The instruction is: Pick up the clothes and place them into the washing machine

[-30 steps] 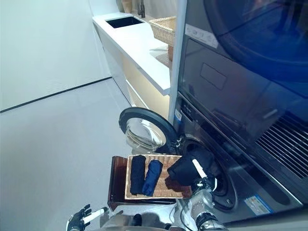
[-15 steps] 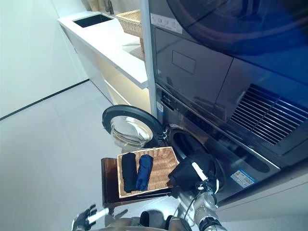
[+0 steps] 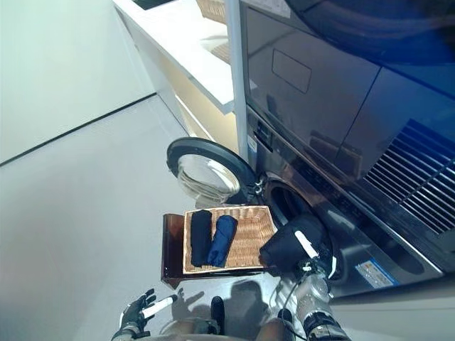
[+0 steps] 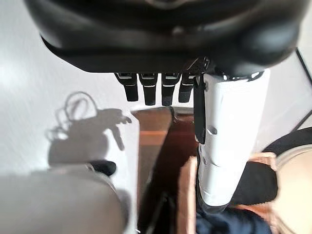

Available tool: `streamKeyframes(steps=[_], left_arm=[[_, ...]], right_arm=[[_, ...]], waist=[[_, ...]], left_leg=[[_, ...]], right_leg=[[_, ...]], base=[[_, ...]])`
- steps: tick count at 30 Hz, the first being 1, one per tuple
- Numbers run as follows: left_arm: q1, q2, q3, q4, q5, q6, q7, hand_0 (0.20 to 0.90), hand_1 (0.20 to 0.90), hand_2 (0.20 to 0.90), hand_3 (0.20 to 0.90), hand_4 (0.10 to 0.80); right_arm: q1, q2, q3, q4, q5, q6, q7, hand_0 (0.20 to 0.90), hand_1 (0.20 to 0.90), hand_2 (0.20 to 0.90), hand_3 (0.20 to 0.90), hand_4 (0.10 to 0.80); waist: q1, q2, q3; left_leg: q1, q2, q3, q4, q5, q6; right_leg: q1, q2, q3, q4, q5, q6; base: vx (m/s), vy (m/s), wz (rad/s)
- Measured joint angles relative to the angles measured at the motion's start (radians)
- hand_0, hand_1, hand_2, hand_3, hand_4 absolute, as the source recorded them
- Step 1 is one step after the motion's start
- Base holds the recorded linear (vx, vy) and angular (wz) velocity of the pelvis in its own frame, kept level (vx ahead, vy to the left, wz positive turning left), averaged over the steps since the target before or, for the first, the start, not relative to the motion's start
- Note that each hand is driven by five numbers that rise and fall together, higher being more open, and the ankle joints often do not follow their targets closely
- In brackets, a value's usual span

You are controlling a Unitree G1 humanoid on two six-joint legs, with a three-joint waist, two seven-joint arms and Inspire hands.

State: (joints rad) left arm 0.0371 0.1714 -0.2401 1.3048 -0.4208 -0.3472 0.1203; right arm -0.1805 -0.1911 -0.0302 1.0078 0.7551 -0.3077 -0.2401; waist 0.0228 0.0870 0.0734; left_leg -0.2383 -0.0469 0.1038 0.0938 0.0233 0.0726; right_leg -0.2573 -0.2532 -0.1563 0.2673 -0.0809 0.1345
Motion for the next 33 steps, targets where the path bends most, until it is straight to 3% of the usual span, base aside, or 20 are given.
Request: streamKeyframes(steps=[3,7,8,10,12,16,19,27,33], left_arm=[[-0.010,0.003,0.001,0.000,-0.001,0.000,0.007,0.900,0.900,0.900,0.900,0.800],[-0.055,0.005,-0.005,-0.017,-0.018,-0.010,0.014,0.900,0.900,0.900,0.900,0.800],[-0.098,0.008,-0.010,-0.017,-0.030,-0.008,0.018,0.900,0.900,0.900,0.900,0.800],[-0.140,0.002,-0.013,-0.025,-0.040,-0.011,0.019,0.900,0.900,0.900,0.900,0.800],[-0.169,0.010,-0.010,-0.063,-0.061,-0.030,0.022,0.900,0.900,0.900,0.900,0.800],[-0.181,0.012,-0.010,-0.102,-0.103,-0.034,0.033,0.900,0.900,0.900,0.900,0.800],[-0.171,0.012,-0.016,-0.139,-0.121,-0.033,0.037,0.900,0.900,0.900,0.900,0.800],[-0.174,0.020,-0.027,-0.142,-0.138,-0.052,0.041,0.900,0.900,0.900,0.900,0.800],[-0.157,0.023,-0.059,-0.176,-0.141,-0.054,0.038,0.900,0.900,0.900,0.900,0.800]], right_arm=[[-0.024,-0.001,-0.004,0.011,0.002,0.000,-0.001,0.200,0.200,0.200,0.200,0.300],[-0.095,0.008,0.006,0.010,0.024,-0.006,-0.006,0.200,0.200,0.200,0.200,0.300],[-0.161,0.011,0.007,0.009,0.046,-0.022,-0.019,0.200,0.200,0.200,0.200,0.300],[-0.187,0.011,0.010,-0.024,0.081,-0.032,-0.036,0.200,0.200,0.200,0.200,0.300],[-0.219,0.025,0.019,-0.060,0.108,-0.061,-0.047,0.200,0.200,0.200,0.200,0.300],[-0.268,0.047,0.024,-0.170,0.157,-0.114,-0.081,0.200,0.200,0.200,0.200,0.300],[-0.308,0.053,-0.002,-0.212,0.179,-0.171,-0.118,0.200,0.200,0.200,0.200,0.300],[-0.407,0.051,-0.106,-0.206,0.199,-0.250,-0.198,0.200,0.200,0.200,0.200,0.300],[-0.512,-0.009,-0.199,-0.155,0.223,-0.286,-0.228,0.200,0.200,0.200,0.200,0.300]], waist=[[0.009,0.008,0.001],[0.036,0.004,0.040],[0.039,0.008,0.090],[0.039,0.023,0.119],[0.044,0.010,0.159],[0.042,-0.005,0.193],[0.043,-0.007,0.215],[0.044,0.003,0.237],[0.061,0.046,0.243]], left_leg=[[-0.041,-0.006,0.007,0.009,0.013,0.017],[-0.139,-0.003,0.017,0.104,-0.010,0.012],[-0.201,0.005,0.008,0.196,-0.045,0.008],[-0.272,0.008,-0.012,0.273,-0.056,0.000],[-0.337,0.015,-0.023,0.340,-0.071,-0.008],[-0.493,0.036,-0.028,0.452,-0.107,-0.036],[-0.594,0.050,-0.044,0.531,-0.110,-0.039],[-0.674,0.049,-0.037,0.532,-0.111,-0.044],[-0.726,0.039,-0.022,0.551,-0.109,-0.043]], right_leg=[[-0.039,-0.003,0.007,0.007,0.010,0.015],[-0.153,-0.014,0.010,0.113,-0.010,0.011],[-0.206,-0.026,0.009,0.177,-0.028,-0.001],[-0.244,-0.026,-0.014,0.249,-0.051,-0.006],[-0.310,-0.032,-0.007,0.329,-0.087,-0.034],[-0.458,-0.029,0.014,0.443,-0.121,-0.046],[-0.548,-0.018,0.018,0.516,-0.129,-0.059],[-0.641,-0.010,0.045,0.531,-0.124,-0.068],[-0.703,-0.022,0.065,0.563,-0.124,-0.070]], base=[[-0.074,0.027,-0.01],[-0.243,0.019,-0.03],[-0.150,-0.065,0.01],[-0.164,-0.051,0.39],[-0.121,-0.026,0.35],[-0.042,-0.025,0.16],[-0.066,-0.010,0.07],[-0.006,0.034,0.01],[0.011,0.051,0.04]])
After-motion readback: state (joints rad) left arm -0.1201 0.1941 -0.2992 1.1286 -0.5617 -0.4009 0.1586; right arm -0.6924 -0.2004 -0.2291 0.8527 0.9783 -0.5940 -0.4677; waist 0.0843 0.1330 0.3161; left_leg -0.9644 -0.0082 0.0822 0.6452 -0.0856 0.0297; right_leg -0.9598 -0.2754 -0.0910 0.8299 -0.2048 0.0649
